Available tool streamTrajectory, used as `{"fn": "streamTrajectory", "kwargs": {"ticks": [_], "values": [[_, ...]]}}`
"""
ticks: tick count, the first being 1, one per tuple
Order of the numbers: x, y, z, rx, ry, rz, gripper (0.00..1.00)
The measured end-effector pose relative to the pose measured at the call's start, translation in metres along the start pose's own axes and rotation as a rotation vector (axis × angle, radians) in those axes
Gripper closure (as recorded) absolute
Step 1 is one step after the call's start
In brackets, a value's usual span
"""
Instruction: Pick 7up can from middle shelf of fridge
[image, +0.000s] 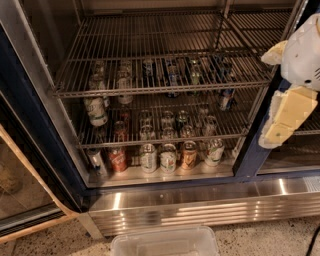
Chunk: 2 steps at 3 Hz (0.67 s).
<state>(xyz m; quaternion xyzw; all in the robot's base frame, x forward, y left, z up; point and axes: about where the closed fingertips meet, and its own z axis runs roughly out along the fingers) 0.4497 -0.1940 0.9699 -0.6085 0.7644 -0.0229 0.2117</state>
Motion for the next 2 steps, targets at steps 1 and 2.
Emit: {"fn": "streamTrajectory", "kwargs": {"ticks": [1, 2], "values": [[-0.032, 0.013, 0.021, 0.009, -0.071, -0.005, 0.0], [-0.074, 0.021, 0.056, 0.019, -0.195, -0.002, 0.0]]}}
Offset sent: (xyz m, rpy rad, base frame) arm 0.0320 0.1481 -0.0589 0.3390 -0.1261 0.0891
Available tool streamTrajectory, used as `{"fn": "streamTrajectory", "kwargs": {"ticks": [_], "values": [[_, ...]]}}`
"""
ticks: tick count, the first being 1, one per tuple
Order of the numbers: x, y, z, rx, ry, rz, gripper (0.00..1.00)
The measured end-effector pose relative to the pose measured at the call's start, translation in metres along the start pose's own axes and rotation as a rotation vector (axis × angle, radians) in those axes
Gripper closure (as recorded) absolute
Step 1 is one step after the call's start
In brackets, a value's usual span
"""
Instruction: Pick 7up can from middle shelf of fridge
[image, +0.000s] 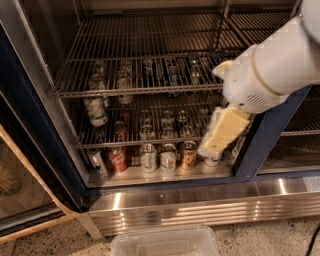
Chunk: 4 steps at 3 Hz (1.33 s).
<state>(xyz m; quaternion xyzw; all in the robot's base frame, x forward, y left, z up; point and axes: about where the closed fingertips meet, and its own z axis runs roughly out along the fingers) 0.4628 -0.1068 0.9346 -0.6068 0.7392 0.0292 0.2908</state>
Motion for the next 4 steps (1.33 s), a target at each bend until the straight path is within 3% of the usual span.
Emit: {"fn": "streamTrajectory", "kwargs": {"ticks": [1, 3, 4], "values": [[-0.032, 0.004, 0.038, 0.002, -0.128, 0.016, 0.0], [-0.038, 0.004, 0.05, 0.022, -0.161, 0.015, 0.0], [-0.054, 0.01, 0.083, 0.053, -0.242, 0.029, 0.0]]}}
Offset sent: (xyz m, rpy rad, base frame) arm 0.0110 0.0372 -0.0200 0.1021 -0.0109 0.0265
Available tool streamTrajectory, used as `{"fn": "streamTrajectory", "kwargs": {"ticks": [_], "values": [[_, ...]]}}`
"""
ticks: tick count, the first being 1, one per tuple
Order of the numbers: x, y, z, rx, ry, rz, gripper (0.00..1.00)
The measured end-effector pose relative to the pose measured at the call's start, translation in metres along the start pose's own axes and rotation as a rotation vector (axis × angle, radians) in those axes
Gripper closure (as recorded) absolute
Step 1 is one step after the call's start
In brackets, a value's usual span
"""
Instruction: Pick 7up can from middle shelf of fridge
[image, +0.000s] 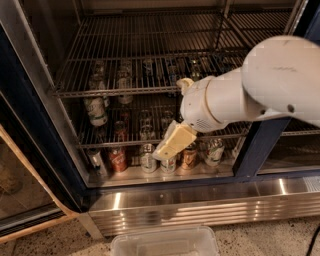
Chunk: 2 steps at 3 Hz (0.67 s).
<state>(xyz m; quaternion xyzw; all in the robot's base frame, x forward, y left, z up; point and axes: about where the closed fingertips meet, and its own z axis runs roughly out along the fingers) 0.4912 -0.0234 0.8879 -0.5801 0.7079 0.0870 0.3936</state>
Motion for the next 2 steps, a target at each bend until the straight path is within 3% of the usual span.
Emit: {"fn": "streamTrajectory", "kwargs": {"ticks": [2], "values": [[-0.011, 0.002, 0.075, 0.027, -0.166, 0.135, 0.0]]}}
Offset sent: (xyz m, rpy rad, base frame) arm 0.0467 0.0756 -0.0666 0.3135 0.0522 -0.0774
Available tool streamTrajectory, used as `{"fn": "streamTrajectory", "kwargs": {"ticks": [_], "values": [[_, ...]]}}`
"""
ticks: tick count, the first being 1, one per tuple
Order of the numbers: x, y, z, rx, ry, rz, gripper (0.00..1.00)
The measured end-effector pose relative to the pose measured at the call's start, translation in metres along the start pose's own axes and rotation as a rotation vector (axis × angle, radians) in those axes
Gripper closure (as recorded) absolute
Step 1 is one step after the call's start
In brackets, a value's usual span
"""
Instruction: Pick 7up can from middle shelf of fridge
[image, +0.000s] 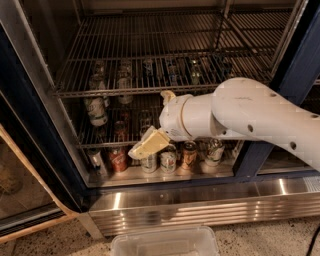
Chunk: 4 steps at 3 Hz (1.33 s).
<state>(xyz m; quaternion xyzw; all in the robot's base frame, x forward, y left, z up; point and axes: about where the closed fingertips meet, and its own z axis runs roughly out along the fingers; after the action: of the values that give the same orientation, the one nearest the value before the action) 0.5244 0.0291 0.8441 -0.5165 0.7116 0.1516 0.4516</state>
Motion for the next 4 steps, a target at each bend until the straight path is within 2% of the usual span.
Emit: {"fn": "streamTrajectory", "kwargs": {"ticks": [1, 2, 3, 4], "values": [[0.0, 0.0, 0.0, 0.0, 0.0, 0.0, 0.0], [-0.002, 0.01, 0.01, 0.012, -0.022, 0.0, 0.0], [-0.002, 0.026, 0.036, 0.03, -0.088, 0.025, 0.0], [-0.01, 0.024, 0.068, 0.076, -0.158, 0.032, 0.0]]}}
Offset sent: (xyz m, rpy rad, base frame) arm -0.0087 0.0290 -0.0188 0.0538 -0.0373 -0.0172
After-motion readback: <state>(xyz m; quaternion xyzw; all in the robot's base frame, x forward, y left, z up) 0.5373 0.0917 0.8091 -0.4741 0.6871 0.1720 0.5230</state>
